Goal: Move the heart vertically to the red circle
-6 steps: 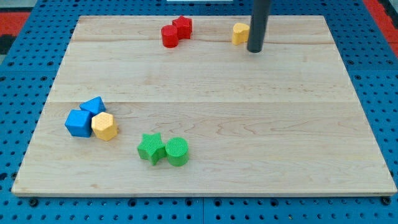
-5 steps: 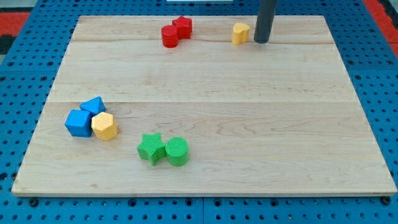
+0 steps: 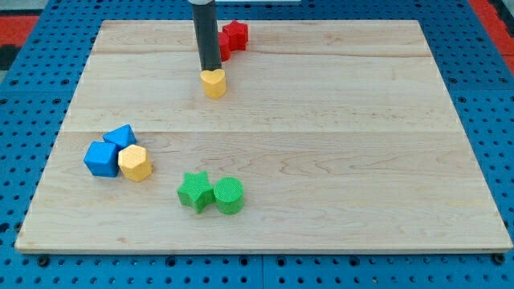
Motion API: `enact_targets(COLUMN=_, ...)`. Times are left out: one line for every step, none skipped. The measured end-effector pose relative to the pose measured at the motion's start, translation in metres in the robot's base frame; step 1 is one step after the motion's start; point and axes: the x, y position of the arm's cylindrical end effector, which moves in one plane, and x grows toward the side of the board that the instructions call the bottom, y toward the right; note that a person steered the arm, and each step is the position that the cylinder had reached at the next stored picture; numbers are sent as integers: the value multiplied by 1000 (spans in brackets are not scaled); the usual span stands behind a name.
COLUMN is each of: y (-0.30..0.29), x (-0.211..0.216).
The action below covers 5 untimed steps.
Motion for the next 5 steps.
enact_targets(y=-9, x=5)
enact_targets(y=-8, x=8)
enact_targets(y=9, x=11)
enact_targets(y=31, x=13)
enact_targets(y=27, x=31)
